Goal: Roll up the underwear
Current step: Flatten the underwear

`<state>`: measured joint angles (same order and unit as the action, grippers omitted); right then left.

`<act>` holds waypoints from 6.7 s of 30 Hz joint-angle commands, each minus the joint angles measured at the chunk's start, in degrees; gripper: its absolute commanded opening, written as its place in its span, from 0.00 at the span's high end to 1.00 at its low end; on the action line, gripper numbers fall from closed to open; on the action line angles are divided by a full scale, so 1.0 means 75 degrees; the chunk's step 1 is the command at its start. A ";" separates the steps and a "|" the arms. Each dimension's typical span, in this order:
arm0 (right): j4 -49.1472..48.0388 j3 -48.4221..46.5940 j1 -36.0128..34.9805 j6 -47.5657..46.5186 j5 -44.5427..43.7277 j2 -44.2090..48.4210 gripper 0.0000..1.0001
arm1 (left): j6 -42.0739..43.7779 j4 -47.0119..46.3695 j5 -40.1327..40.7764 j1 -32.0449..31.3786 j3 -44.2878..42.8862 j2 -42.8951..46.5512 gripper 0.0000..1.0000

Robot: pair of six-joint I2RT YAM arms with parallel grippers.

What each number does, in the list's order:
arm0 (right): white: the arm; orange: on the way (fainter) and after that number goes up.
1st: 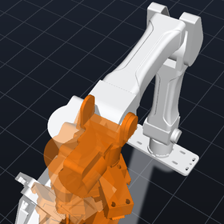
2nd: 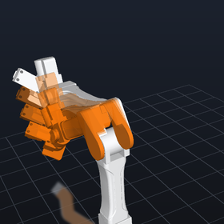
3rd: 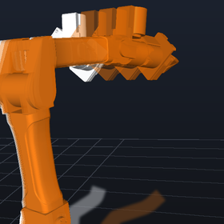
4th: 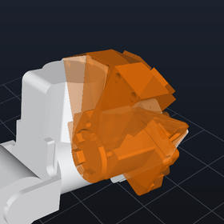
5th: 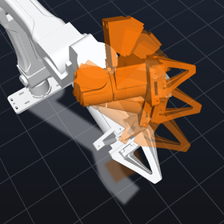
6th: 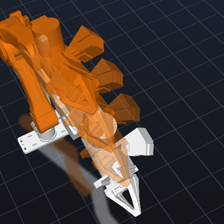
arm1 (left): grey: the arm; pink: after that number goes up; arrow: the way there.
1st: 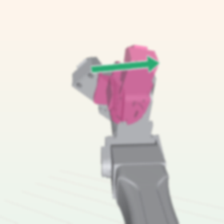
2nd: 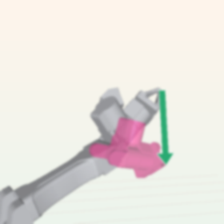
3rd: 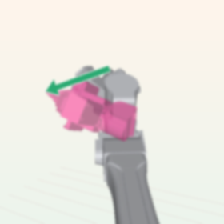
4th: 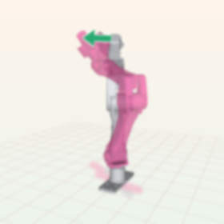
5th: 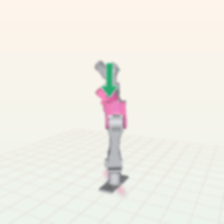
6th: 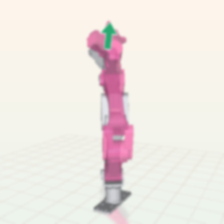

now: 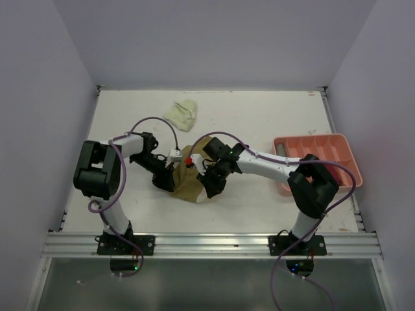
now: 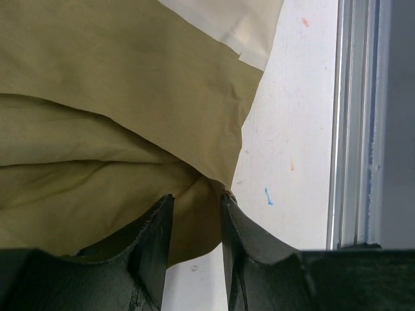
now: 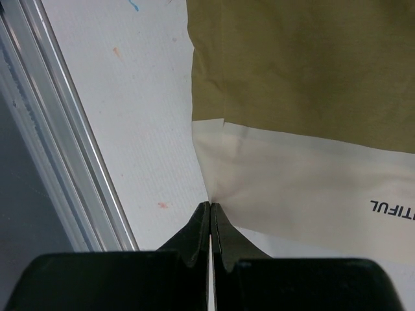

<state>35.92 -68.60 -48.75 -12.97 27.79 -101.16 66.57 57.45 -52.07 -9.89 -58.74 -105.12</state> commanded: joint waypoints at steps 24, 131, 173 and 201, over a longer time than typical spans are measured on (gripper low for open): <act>0.0015 0.0228 -0.0027 -0.0087 -0.0073 0.0563 1.00 | -0.2044 -0.0325 -0.0194 0.0077 -0.0359 -0.0057 0.60; -0.0079 -0.1318 0.2129 0.0135 -0.0589 -0.0630 0.83 | -0.5862 -0.4332 0.1177 -0.0779 -0.1144 0.0647 0.68; 0.0331 -0.1166 0.3348 -0.0204 0.0186 -0.1041 0.74 | -0.7714 -0.5175 0.0497 -0.0123 -0.2914 -0.1744 0.63; -0.0009 -0.0662 0.3465 0.0289 0.0221 -0.0080 0.66 | -0.9646 -0.7434 -0.0264 -0.0966 -0.4122 -0.2354 0.61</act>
<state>35.77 -72.97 -23.05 -11.92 31.99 -99.15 4.01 11.94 -53.25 -16.14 -89.12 -118.15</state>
